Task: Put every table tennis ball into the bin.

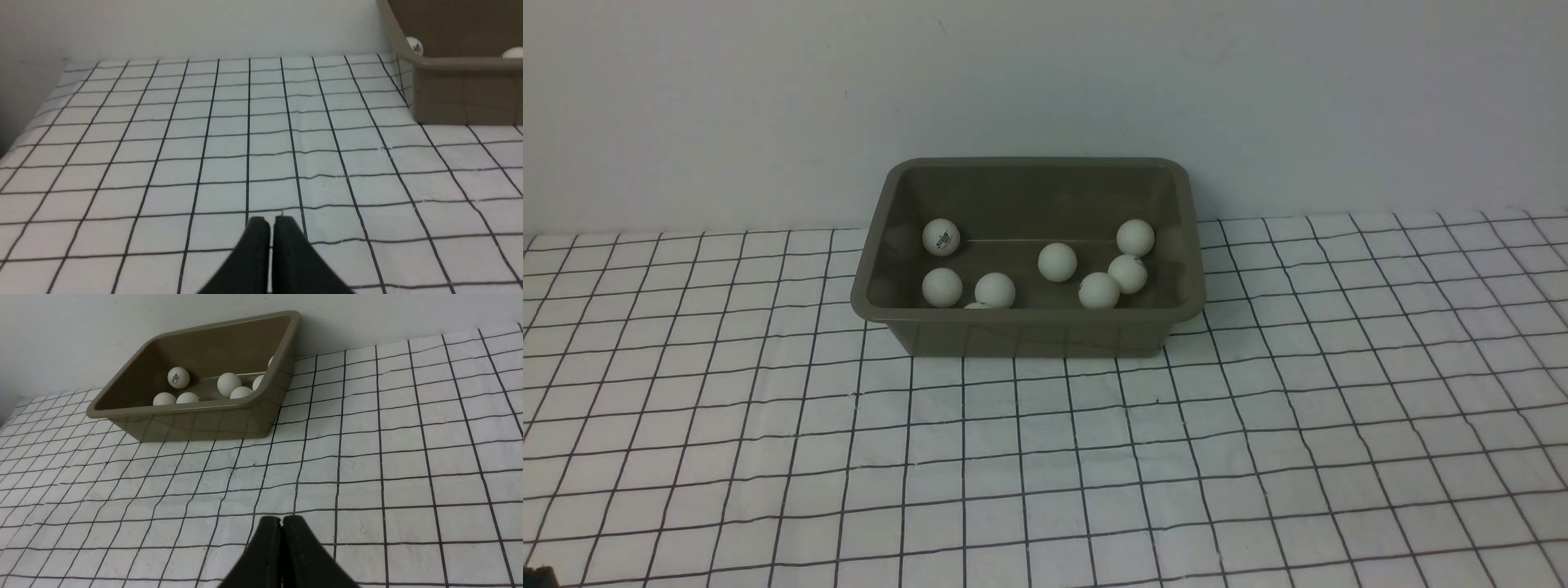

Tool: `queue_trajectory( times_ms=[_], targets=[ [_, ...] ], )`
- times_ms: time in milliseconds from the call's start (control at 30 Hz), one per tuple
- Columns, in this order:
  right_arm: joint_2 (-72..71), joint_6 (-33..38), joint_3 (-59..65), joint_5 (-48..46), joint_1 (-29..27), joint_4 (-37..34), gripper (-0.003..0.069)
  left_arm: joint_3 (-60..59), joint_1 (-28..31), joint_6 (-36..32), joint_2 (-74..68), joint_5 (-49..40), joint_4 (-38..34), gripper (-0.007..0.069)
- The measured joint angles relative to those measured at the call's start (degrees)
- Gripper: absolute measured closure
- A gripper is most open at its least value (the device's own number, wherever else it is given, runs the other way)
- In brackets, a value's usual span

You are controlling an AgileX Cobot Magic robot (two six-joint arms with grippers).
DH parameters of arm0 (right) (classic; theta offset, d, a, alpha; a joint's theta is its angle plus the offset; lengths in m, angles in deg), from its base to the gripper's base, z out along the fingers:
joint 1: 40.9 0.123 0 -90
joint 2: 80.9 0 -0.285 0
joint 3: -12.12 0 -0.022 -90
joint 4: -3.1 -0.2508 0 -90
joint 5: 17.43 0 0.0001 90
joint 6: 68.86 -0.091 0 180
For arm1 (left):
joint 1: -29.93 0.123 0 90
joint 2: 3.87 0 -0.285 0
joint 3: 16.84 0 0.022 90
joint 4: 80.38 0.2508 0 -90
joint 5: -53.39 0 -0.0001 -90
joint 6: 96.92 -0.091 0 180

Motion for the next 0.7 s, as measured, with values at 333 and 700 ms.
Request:
queue_trajectory(
  times_ms=[333, 700],
  targets=[
    [0.0, 0.0, 0.0, 0.0, 0.0, 0.0, 0.0676, 0.0, 0.0, 0.0, 0.0, -3.1, 0.0, 0.0629],
    [0.0, 1.43, 0.14, 5.29, -5.86, 2.78, 0.0676, 0.0, 0.0, 0.0, 0.0, -3.16, 0.0, 0.0629]
  ],
)
